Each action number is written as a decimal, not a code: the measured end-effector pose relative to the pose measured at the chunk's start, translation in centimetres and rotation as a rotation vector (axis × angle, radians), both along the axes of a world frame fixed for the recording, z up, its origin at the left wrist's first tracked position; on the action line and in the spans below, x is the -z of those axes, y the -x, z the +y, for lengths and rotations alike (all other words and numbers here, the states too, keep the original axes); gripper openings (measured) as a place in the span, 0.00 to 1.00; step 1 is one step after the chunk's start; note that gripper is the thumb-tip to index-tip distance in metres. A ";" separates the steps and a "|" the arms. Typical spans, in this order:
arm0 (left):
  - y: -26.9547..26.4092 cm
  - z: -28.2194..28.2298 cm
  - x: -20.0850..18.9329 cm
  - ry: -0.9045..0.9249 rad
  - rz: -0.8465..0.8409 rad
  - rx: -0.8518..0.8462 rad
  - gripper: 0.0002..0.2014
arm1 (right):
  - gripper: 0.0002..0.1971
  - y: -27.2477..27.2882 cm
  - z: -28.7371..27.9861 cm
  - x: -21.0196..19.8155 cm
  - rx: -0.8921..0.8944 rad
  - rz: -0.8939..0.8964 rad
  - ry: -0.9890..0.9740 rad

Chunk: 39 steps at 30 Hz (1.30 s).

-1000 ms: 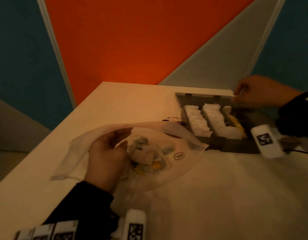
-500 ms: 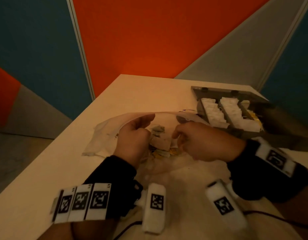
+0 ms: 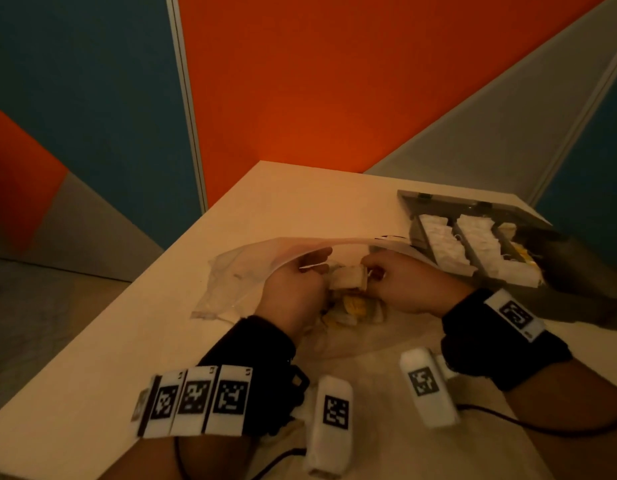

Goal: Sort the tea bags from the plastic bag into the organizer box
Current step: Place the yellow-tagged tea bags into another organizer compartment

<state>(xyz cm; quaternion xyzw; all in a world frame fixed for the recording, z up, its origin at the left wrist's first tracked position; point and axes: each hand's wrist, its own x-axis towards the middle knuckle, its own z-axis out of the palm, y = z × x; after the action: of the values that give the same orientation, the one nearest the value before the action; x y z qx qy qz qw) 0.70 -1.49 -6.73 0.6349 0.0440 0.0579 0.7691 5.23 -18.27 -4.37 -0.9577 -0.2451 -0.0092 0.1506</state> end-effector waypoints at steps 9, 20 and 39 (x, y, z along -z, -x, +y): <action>-0.2 -0.1 0.4 -0.318 -0.112 0.139 0.16 | 0.10 1.4 -0.4 1.2 0.187 0.397 -0.578; -2.6 -1.7 -1.6 -0.542 0.039 0.387 0.05 | 0.10 1.2 -1.5 2.4 0.250 0.185 -0.886; -2.1 -0.5 -0.4 -0.285 -0.002 0.251 0.02 | 0.07 2.1 -0.8 2.2 0.323 0.246 -0.881</action>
<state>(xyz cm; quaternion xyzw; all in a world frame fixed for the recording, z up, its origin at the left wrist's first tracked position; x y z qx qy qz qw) 2.81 -1.99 -6.37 0.7380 -0.0449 -0.0324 0.6726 3.14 -19.11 -6.56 -0.8225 -0.0466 -0.0223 0.5664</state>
